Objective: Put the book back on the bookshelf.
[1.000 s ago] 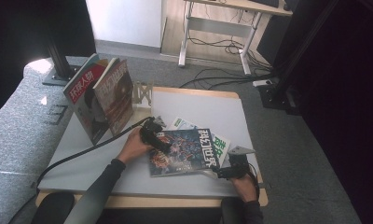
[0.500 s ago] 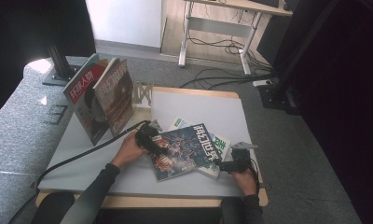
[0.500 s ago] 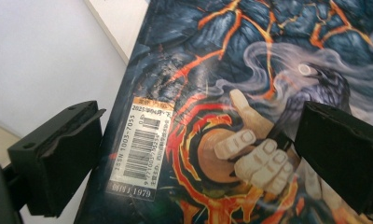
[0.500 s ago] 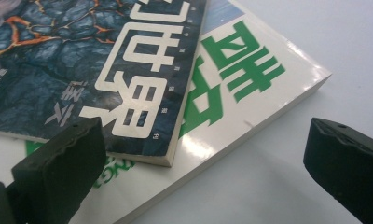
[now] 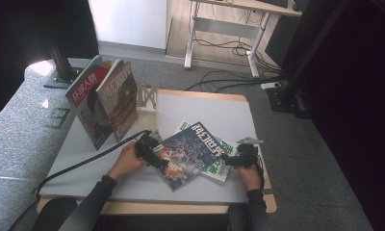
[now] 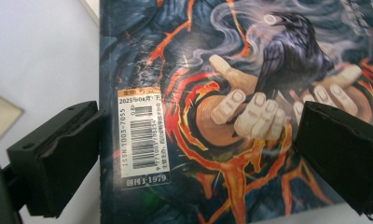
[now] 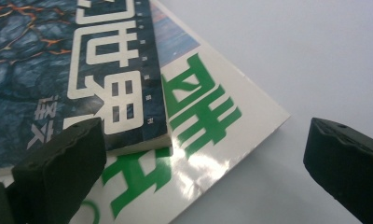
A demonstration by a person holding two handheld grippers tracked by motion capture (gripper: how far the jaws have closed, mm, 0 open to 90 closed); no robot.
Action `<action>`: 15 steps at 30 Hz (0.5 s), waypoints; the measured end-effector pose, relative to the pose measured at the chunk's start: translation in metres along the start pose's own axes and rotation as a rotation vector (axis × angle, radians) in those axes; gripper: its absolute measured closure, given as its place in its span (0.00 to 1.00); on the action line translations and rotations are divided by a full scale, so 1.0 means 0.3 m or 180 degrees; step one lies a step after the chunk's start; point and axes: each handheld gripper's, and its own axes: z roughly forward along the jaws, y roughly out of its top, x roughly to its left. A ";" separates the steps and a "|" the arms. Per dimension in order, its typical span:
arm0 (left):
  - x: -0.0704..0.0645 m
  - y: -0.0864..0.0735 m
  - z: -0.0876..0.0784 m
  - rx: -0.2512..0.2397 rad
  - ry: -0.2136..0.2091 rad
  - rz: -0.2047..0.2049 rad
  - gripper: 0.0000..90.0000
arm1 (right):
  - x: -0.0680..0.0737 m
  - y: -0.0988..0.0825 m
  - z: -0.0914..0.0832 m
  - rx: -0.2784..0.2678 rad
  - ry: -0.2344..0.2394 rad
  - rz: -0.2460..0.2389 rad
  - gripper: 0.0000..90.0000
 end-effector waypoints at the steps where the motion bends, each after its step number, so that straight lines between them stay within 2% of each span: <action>1: -0.004 -0.005 -0.002 0.0002 -0.0010 -0.0009 0.01 | -0.002 0.006 0.005 0.0002 -0.0018 0.0007 0.00; 6: -0.027 -0.029 -0.013 -0.0027 -0.0039 -0.0017 0.02 | -0.009 0.035 0.033 0.0005 -0.0099 0.0012 0.00; 8: -0.035 -0.035 -0.015 -0.0044 -0.0039 -0.0021 0.02 | -0.004 0.041 0.032 0.0007 -0.0134 -0.0032 0.01; 14: -0.062 -0.042 -0.017 -0.0055 -0.0053 -0.0007 0.02 | 0.035 0.021 0.017 0.0091 0.0053 -0.0207 0.02; 15: -0.066 -0.044 -0.017 -0.0073 -0.0057 -0.0001 0.02 | 0.042 0.018 0.016 0.0088 0.0048 -0.0223 0.02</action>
